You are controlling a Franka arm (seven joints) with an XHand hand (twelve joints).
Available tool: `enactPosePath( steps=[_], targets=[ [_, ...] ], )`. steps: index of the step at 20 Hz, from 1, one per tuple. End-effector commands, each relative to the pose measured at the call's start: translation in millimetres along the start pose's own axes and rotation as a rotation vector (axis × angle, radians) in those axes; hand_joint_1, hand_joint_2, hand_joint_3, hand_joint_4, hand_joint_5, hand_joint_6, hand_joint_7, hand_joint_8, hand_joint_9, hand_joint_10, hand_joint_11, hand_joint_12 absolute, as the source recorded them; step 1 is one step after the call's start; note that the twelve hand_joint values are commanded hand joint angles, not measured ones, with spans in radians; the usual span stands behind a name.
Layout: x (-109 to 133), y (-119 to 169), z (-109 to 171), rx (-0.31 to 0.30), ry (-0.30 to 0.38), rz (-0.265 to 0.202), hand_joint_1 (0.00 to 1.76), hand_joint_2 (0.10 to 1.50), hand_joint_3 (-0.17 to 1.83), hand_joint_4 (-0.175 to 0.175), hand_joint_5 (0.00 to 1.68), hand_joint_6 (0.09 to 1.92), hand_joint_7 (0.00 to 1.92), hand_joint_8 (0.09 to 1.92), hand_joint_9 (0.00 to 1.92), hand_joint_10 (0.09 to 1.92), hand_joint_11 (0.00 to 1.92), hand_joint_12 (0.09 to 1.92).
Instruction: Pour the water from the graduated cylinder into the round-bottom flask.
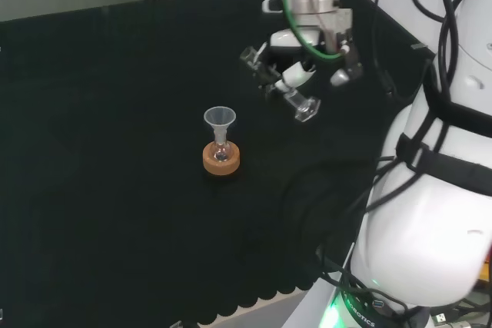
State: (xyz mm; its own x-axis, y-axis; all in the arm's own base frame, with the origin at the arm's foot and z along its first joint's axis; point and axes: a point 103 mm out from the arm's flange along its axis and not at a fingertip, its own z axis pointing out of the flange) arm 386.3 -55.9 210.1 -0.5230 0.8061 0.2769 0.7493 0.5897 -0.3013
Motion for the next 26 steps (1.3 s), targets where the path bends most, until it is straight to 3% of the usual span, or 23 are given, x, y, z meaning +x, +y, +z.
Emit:
enactPosePath(
  steps=[1, 15, 26],
  targets=[
    [9.9, -7.1, 27.6, 0.22, -0.045, 0.035, 1.26, 1.1, 0.0, -0.175, 1.0, 0.98, 1.03, 0.96, 1.42, 0.09, 1.27, 0.76],
    [8.4, -8.8, 24.0, 0.228, -0.046, 0.049, 1.26, 1.1, 0.0, -0.175, 1.0, 0.98, 1.03, 0.96, 1.43, 0.09, 1.28, 0.75],
    [8.7, -11.2, 17.6, 0.277, -0.079, 0.053, 1.26, 1.1, 0.0, -0.175, 1.0, 0.98, 1.03, 0.96, 1.43, 0.09, 1.28, 0.75]
  ],
)
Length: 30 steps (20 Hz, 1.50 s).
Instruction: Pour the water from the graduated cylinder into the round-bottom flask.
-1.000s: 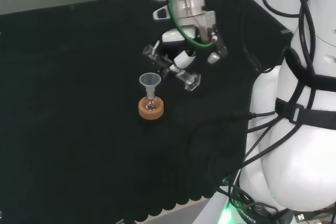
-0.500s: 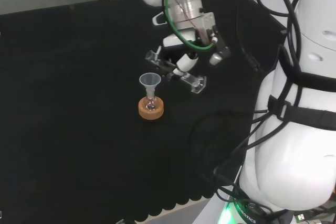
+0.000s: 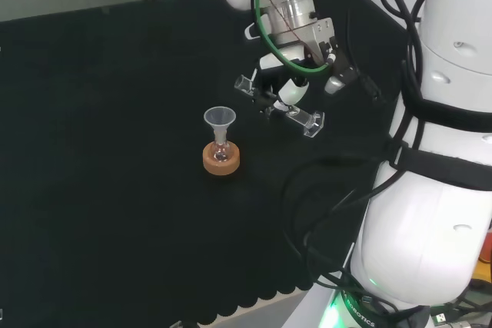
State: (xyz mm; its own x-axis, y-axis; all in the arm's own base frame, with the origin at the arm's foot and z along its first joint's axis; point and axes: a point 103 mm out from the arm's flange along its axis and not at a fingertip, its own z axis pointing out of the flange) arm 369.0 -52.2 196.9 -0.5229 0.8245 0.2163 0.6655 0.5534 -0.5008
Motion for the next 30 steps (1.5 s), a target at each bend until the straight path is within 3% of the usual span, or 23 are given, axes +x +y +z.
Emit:
enactPosePath(
  steps=[1, 21, 30],
  targets=[
    [0.5, -4.9, -0.7, 0.066, -0.029, 0.022, 1.26, 1.1, 0.0, -0.175, 1.0, 0.98, 1.03, 0.96, 1.43, 0.09, 1.28, 0.75],
    [9.0, 7.9, -3.6, 0.292, -0.083, 0.068, 1.26, 1.1, 0.0, -0.175, 0.99, 0.98, 1.03, 0.96, 1.44, 0.09, 1.28, 0.75],
    [10.1, 15.3, -11.4, 0.363, -0.094, 0.093, 1.26, 1.1, 0.0, -0.175, 0.99, 0.98, 1.03, 0.96, 1.44, 0.09, 1.28, 0.75]
  ],
)
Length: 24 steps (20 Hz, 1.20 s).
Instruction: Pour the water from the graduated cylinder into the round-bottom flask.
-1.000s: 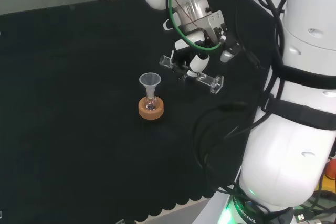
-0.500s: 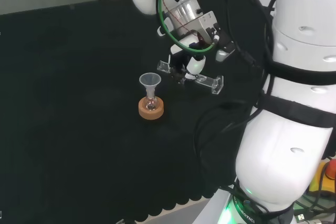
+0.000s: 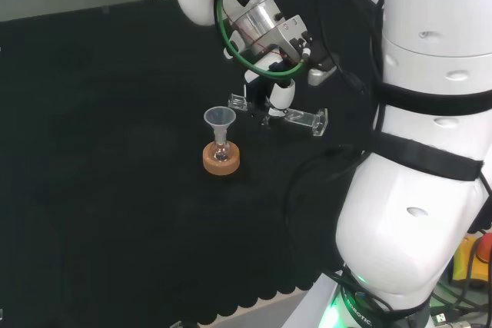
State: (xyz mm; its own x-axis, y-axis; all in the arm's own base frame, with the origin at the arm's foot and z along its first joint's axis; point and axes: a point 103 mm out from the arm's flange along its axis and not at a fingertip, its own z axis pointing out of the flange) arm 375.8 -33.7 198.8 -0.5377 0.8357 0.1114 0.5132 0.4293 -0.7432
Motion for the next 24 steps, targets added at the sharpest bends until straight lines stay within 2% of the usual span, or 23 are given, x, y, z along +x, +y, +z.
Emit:
enactPosePath(
  steps=[1, 24],
  targets=[
    [-2.2, 0.4, -5.1, 0.052, -0.008, 0.029, 1.26, 1.1, 0.0, -0.175, 0.99, 0.98, 1.03, 0.96, 1.44, 0.09, 1.28, 0.75],
    [2.8, 0.0, -18.1, 0.2, -0.023, 0.07, 1.26, 1.1, 0.0, -0.175, 1.0, 0.98, 1.03, 0.96, 1.46, 0.09, 1.29, 0.74]
  ],
)
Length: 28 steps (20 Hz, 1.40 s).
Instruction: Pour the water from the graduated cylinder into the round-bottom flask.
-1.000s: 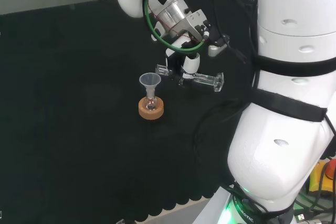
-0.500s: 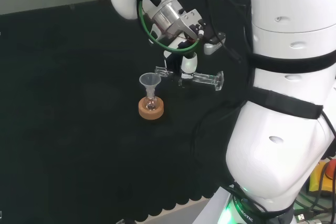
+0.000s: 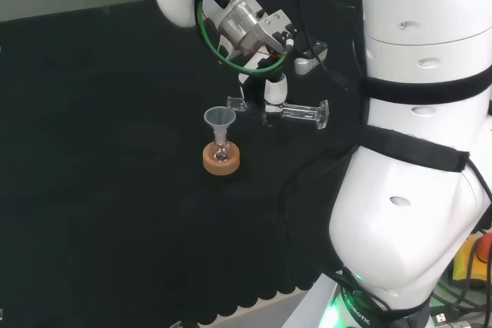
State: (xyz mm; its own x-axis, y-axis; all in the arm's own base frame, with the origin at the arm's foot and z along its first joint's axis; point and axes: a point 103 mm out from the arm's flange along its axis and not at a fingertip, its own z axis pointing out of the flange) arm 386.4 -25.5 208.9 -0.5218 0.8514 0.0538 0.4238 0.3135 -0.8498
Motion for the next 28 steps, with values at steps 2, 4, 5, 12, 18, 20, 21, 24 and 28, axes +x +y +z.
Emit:
enactPosePath(
  steps=[2, 4, 5, 12, 18, 20, 21, 24, 28],
  targets=[
    [1.1, -2.3, -2.3, 0.041, -0.01, 0.015, 1.26, 1.1, 0.0, -0.175, 1.0, 0.98, 1.03, 0.96, 1.46, 0.09, 1.29, 0.74],
    [2.8, -2.5, -3.5, 0.052, -0.018, 0.02, 1.26, 1.1, 0.0, -0.175, 1.0, 0.98, 1.03, 0.96, 1.46, 0.09, 1.29, 0.74],
    [3.9, -2.7, -4.3, 0.055, -0.021, 0.021, 1.26, 1.1, 0.0, -0.175, 1.0, 0.97, 1.03, 0.96, 1.46, 0.09, 1.29, 0.74],
    [8.1, -2.9, -8.6, 0.099, -0.035, 0.034, 1.26, 1.1, 0.0, -0.175, 1.0, 0.97, 1.03, 0.95, 1.46, 0.09, 1.29, 0.74],
    [11.0, -1.4, -13.5, 0.136, -0.029, 0.047, 1.26, 1.1, 0.0, -0.175, 1.0, 0.97, 1.04, 0.95, 1.47, 0.09, 1.3, 0.74],
    [10.5, -2.1, -16.9, 0.146, -0.022, 0.059, 1.26, 1.1, 0.0, -0.175, 1.0, 0.97, 1.04, 0.95, 1.47, 0.09, 1.3, 0.73],
    [10.5, -2.7, -18.5, 0.149, -0.025, 0.064, 1.27, 1.1, 0.0, -0.175, 1.0, 0.97, 1.04, 0.95, 1.47, 0.09, 1.3, 0.73],
    [10.0, -4.8, -21.6, 0.155, -0.023, 0.071, 1.27, 1.1, 0.0, -0.175, 1.0, 0.97, 1.04, 0.94, 1.47, 0.09, 1.3, 0.73],
    [11.8, -5.4, -23.1, 0.185, -0.026, 0.081, 1.27, 1.1, 0.0, -0.175, 1.0, 0.96, 1.04, 0.94, 1.47, 0.09, 1.3, 0.73]
  ],
)
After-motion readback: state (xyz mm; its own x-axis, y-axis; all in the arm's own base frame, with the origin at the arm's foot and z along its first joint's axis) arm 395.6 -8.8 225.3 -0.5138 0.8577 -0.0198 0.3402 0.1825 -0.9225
